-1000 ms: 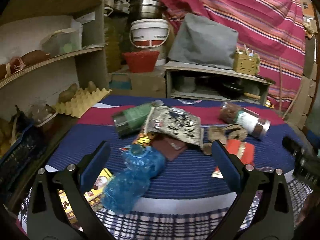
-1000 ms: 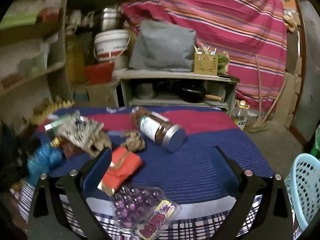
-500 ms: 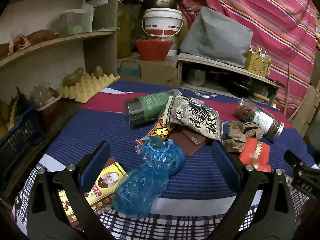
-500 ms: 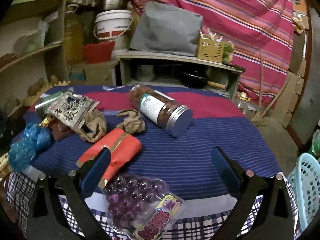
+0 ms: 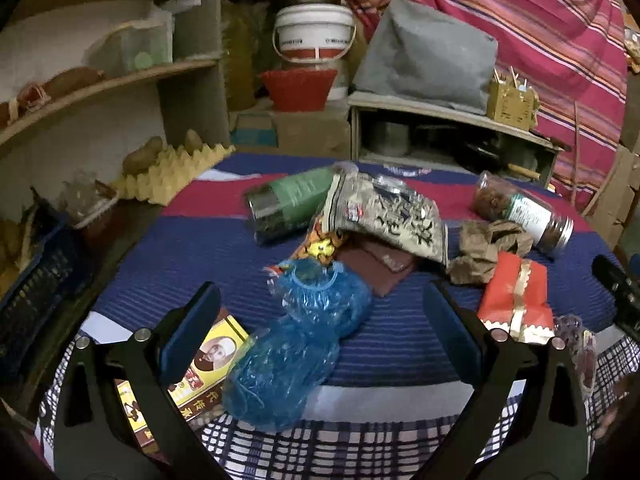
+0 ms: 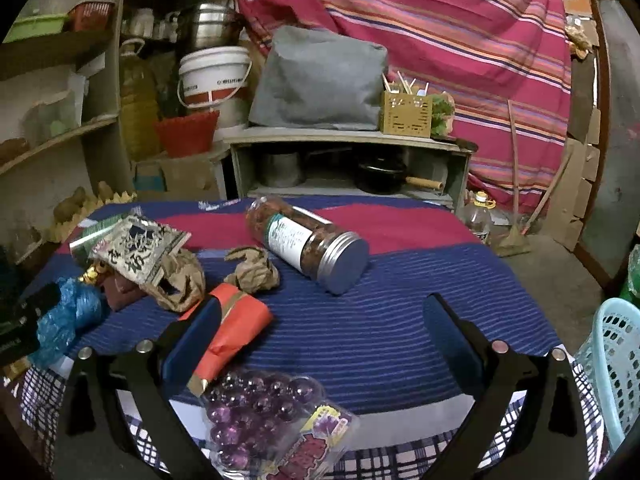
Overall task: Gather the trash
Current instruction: 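Grasp the blue plastic bag with the left gripper while the right gripper approaches the purple grape tray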
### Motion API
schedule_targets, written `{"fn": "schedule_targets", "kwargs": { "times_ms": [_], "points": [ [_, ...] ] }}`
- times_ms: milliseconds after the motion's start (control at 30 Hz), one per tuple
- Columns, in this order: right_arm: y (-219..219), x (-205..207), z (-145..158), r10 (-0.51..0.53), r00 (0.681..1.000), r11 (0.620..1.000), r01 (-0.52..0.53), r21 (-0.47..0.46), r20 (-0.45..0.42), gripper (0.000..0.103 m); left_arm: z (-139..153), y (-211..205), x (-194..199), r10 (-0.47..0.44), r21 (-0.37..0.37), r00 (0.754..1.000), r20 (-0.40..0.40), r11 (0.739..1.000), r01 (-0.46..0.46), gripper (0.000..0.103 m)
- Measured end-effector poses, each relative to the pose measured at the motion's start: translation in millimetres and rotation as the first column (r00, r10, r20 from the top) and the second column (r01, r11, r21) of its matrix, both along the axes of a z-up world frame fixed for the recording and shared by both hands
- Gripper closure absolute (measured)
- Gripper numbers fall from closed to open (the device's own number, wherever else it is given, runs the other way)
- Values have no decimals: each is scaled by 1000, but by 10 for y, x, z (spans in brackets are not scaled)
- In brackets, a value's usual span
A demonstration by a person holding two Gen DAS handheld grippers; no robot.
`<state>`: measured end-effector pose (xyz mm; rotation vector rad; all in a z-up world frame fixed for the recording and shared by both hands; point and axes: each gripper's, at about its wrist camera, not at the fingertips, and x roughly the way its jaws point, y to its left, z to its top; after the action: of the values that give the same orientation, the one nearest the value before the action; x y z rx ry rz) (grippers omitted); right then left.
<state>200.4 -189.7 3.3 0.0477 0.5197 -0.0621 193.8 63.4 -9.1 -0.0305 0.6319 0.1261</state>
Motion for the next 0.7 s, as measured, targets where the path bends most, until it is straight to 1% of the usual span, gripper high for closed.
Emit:
{"fn": "schedule_targets", "kwargs": {
  "times_ms": [33,67,133,167,200,267,333,400,500,567,600,633,667,700],
  "points": [
    [-25,11,-8,-10,1000,1000,10,12,-9,4,-26,10,13,-5,2,1000,-13,1000,5,5],
    [-40,24,-17,-11,1000,1000,11,17,-24,4,-56,12,27,-6,19,1000,-27,1000,7,5],
    [-54,84,-59,-5,996,1000,6,7,-87,4,-98,2,24,1,51,999,-37,999,0,6],
    [-59,96,-72,6,995,1000,-6,4,-100,4,-107,3,25,1,58,999,-41,998,1,5],
    [-64,84,-78,10,996,1000,-10,4,-94,4,-123,9,29,-9,56,999,-48,998,12,5],
    [-71,22,-56,2,999,1000,-2,-1,-53,4,-163,16,39,-37,43,997,-66,998,40,6],
    [-65,7,-36,9,999,1000,-9,-3,-40,4,-190,33,60,-51,33,995,-85,998,53,6],
    [-59,26,-37,14,999,1000,-15,-8,-47,4,-202,42,67,-53,31,994,-95,998,56,6],
    [-36,72,-71,14,997,999,-16,-28,-72,4,-242,61,83,-39,61,992,-124,997,47,6],
    [-30,100,-84,18,996,999,-20,-27,-85,4,-251,78,90,-61,45,989,-132,997,67,6],
    [-32,112,-91,18,996,1000,-20,-23,-90,4,-266,77,104,-59,58,988,-142,996,68,6],
    [-37,113,-93,19,996,1000,-20,-17,-92,4,-279,74,117,-55,66,987,-151,996,66,8],
    [-41,116,-95,20,995,1000,-21,-11,-95,4,-289,76,134,-61,60,985,-159,996,71,16],
    [-43,123,-98,23,995,1000,-23,-3,-100,4,-300,81,159,-78,43,983,-167,995,86,21]
  ]
}}
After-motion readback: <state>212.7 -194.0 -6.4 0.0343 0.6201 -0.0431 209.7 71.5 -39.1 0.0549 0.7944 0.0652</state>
